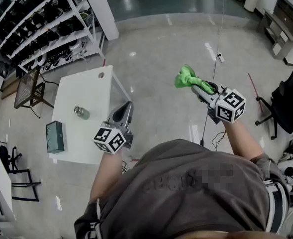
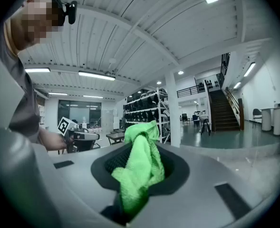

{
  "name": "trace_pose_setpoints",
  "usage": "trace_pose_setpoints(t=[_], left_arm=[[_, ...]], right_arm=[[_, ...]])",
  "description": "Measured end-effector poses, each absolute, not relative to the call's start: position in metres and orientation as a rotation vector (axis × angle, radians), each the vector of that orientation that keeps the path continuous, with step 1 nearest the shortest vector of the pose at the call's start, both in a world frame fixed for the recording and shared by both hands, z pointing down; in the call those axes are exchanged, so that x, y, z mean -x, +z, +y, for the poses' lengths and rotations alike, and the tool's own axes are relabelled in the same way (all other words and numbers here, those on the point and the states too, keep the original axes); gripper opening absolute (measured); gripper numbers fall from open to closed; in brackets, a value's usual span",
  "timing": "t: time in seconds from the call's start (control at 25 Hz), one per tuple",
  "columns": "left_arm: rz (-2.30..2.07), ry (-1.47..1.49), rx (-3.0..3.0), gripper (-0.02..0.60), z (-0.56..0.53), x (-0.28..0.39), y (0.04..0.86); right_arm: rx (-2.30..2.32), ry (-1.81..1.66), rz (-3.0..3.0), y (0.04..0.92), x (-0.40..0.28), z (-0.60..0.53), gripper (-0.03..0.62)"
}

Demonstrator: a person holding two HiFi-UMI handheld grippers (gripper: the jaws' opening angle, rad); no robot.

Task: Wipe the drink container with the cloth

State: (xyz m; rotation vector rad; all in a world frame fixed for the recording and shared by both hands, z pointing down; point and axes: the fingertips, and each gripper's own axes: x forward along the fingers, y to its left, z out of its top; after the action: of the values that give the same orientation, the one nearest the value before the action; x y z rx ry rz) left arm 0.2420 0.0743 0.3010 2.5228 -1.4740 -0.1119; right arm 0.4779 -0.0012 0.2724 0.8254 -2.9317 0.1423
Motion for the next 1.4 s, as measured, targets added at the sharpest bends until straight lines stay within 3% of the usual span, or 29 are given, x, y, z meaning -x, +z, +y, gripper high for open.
trace_pose_setpoints(t=[1.0, 1.4], left_arm=[[-1.515, -0.099, -2.463, 0.005, 0.046, -0.355, 0.307], [-1.491, -0.100, -2.449, 0.005, -0.012, -0.306, 0.338]], right_arm=[[-0.756, 0.163, -2.986, 0.277, -0.587, -0.034, 0.078], [-0.778, 0.194, -2.959, 0.305, -0.544, -0.090, 0.078]])
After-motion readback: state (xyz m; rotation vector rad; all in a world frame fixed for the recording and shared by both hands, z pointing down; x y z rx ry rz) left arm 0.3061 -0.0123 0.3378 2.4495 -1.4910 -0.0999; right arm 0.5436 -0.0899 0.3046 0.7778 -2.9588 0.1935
